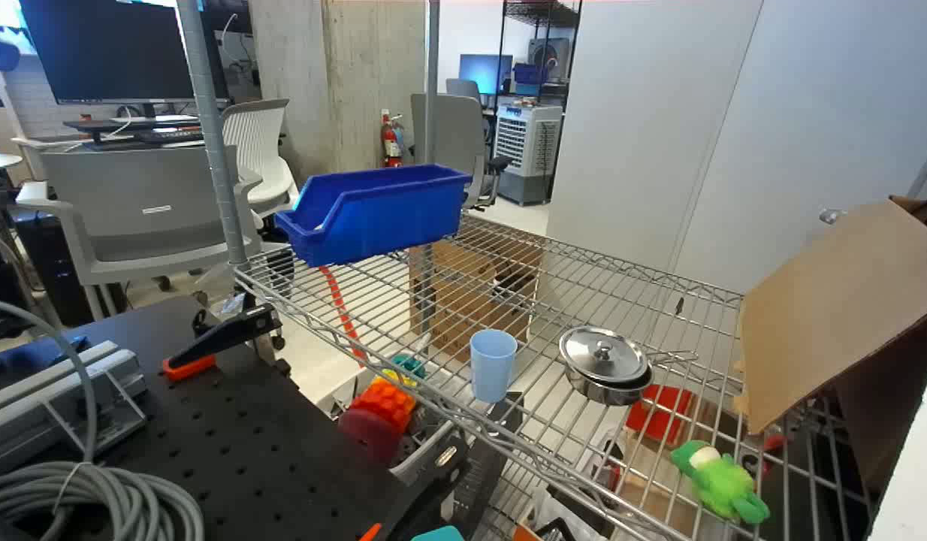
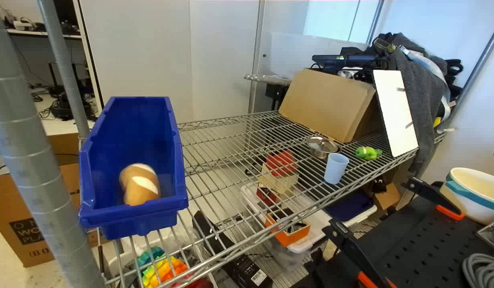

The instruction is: Remove the lid from the pot

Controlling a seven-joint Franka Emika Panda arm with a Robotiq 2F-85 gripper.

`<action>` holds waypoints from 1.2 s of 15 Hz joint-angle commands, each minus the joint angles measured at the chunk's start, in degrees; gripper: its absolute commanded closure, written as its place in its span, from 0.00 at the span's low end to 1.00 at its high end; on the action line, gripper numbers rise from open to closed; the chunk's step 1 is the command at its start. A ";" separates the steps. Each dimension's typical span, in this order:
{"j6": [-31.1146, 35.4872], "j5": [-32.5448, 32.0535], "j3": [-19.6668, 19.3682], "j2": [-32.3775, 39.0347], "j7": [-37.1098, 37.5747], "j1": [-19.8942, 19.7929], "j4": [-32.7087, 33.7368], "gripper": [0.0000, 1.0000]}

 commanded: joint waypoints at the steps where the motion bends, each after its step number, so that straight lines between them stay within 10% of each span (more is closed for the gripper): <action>1: -0.18 0.07 0.05 0.13 -0.02 0.00 -0.72 0.00; 8: 0.40 0.14 0.31 2.07 0.55 0.04 -0.73 0.00; 18: 4.24 6.41 0.72 32.14 6.99 1.76 16.56 0.00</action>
